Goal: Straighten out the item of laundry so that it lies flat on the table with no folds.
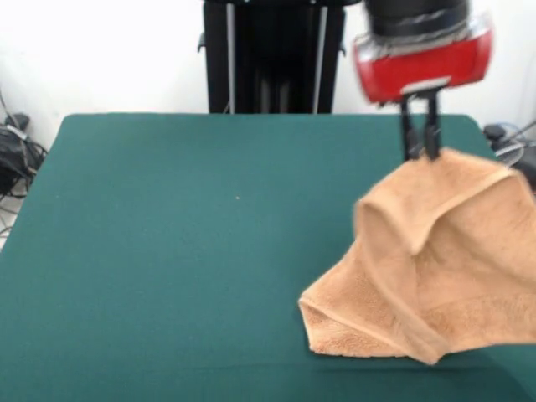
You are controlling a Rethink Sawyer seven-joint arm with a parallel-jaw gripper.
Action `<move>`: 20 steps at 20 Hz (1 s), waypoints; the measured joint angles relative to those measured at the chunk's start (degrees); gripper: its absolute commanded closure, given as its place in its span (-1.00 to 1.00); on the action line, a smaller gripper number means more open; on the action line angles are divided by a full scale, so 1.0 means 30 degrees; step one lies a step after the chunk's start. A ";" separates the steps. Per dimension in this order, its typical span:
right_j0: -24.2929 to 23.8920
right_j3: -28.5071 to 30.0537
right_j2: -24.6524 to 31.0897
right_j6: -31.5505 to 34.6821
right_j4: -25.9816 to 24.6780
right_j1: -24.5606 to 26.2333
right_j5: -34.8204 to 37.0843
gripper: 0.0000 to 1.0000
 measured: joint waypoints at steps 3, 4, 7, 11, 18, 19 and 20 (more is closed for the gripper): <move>-0.0870 0.0605 0.0617 -0.0572 -0.1009 0.0490 -0.1374 1.00; -0.1421 0.1081 0.0947 -0.0825 -0.1794 0.0909 -0.2490 1.00; -0.1904 0.1542 0.1275 -0.1007 -0.2543 0.1344 -0.3558 1.00; -0.2796 0.2699 0.1980 -0.1066 -0.4267 0.2377 -0.5285 1.00; -0.3203 0.3713 0.2635 -0.1066 -0.5777 0.2897 -0.5476 1.00; -0.3198 0.3857 0.2724 -0.1066 -0.6090 0.2951 -0.5476 1.00; -0.3200 0.4039 0.2908 -0.1066 -0.6322 0.2971 -0.5472 1.00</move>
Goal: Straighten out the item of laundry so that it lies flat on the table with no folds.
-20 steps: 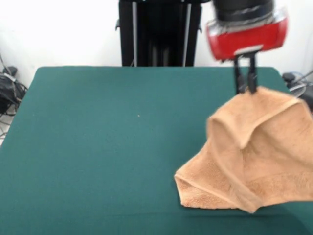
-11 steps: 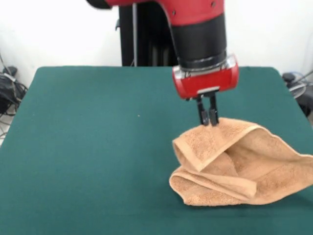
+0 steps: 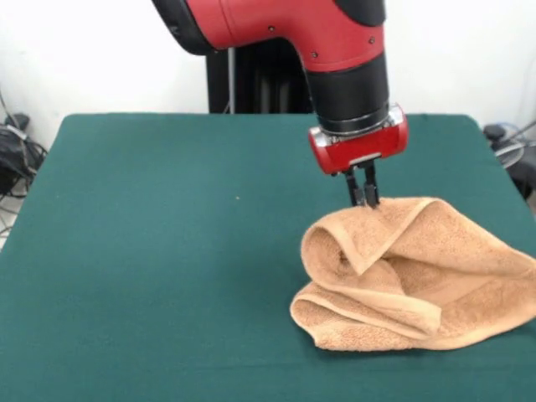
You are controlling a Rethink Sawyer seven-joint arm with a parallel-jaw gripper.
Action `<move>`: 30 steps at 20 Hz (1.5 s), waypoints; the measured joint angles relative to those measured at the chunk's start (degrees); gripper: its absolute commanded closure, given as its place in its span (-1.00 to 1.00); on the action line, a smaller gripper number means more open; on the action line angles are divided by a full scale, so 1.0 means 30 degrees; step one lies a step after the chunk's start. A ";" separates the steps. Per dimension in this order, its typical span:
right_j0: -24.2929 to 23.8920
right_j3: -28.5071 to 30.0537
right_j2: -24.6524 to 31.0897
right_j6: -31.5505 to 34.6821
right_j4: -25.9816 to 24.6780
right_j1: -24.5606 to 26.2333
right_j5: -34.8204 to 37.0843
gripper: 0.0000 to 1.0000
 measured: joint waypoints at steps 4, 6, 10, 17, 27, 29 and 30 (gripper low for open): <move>0.0057 0.0163 0.0206 0.0000 -0.0114 -0.0002 0.0000 1.00; 0.0104 0.0163 0.0256 0.0000 -0.0118 -0.0006 0.0000 1.00; 0.0264 0.0166 0.0336 0.0000 -0.0145 -0.0008 0.0000 1.00; 0.1016 0.0179 0.0252 0.0000 -0.0155 -0.0305 0.0000 1.00; 0.6453 0.1211 -0.3362 0.0996 0.0292 -0.3385 0.0000 1.00; 0.7719 0.1607 -0.4183 0.1480 0.0491 -0.4133 0.0000 1.00; 0.8222 0.1827 -0.4488 0.1745 0.0591 -0.4484 0.0002 1.00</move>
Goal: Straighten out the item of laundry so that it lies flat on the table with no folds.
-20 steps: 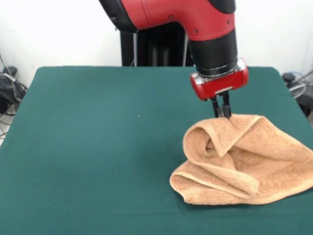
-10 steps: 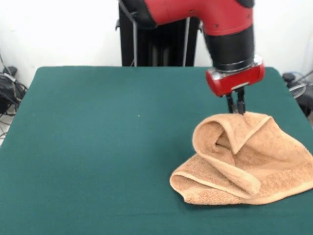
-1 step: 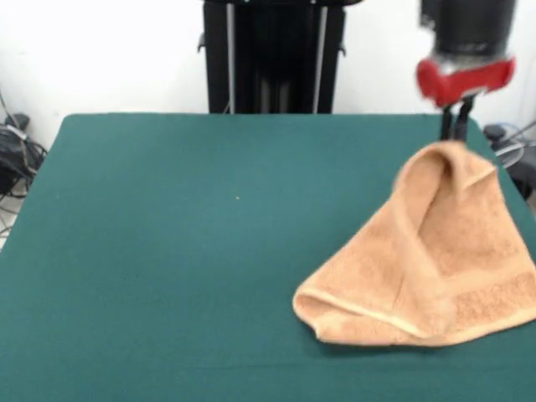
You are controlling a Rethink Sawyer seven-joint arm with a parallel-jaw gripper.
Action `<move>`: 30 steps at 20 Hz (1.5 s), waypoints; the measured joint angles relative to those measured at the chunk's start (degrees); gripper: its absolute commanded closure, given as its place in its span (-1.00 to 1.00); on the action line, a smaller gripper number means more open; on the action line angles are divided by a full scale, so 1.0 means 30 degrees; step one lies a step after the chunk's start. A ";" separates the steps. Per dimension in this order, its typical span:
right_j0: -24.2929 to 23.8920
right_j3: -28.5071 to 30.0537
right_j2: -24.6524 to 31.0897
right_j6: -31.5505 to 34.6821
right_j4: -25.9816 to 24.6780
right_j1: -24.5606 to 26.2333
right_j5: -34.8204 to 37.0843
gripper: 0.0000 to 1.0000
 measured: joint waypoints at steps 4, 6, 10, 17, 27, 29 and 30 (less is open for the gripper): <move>0.1570 0.0930 -0.1037 0.0916 0.0478 -0.1245 0.0006 1.00; 0.1908 0.1242 -0.1334 0.1129 0.0635 -0.1579 0.0006 1.00; 0.2493 0.1846 -0.2287 0.1350 0.0772 -0.1980 0.0010 1.00; 0.2195 0.1915 -0.2795 0.1350 0.0925 -0.1559 0.0009 1.00; 0.1094 0.1952 -0.2799 0.1350 0.1387 -0.1061 0.0002 1.00; 0.1039 0.1981 -0.2797 0.1350 0.1495 -0.1130 -0.0006 1.00; 0.1025 0.1994 -0.2800 0.1350 0.1522 -0.1150 -0.0022 1.00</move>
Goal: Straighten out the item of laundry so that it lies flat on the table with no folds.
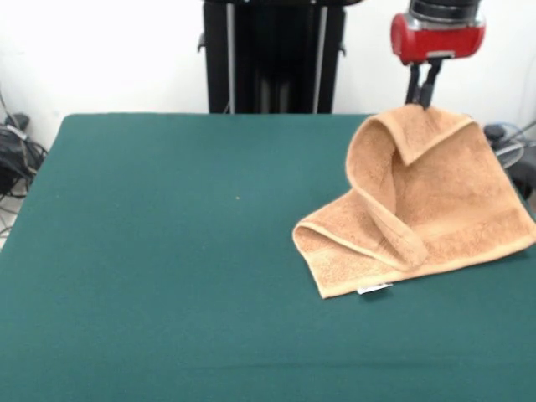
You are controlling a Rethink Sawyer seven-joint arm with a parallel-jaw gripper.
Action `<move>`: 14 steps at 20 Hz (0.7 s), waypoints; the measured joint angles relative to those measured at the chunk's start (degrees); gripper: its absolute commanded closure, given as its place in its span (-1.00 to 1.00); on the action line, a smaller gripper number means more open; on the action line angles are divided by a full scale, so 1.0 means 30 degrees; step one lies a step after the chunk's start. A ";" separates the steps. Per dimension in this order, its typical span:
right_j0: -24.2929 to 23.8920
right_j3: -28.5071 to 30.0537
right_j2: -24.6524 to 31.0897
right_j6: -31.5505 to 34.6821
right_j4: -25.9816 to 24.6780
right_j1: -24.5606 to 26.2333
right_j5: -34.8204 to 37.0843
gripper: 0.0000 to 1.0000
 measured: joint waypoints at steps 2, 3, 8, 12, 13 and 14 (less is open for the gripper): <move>-0.0004 0.0014 0.0003 0.0000 0.0008 -0.0014 -0.0055 1.00; -0.0004 0.0030 0.0000 0.0000 0.0004 -0.0014 -0.0059 -1.00; 0.0028 0.0028 0.0001 0.0000 0.0000 -0.0014 -0.0059 -1.00; 0.0075 0.0028 0.0000 0.0000 -0.0004 -0.0014 -0.0059 -1.00; 0.0112 0.0028 -0.0003 0.0000 -0.0004 -0.0014 -0.0059 -1.00; 0.0123 0.0028 -0.0001 0.0000 -0.0004 -0.0014 -0.0059 -1.00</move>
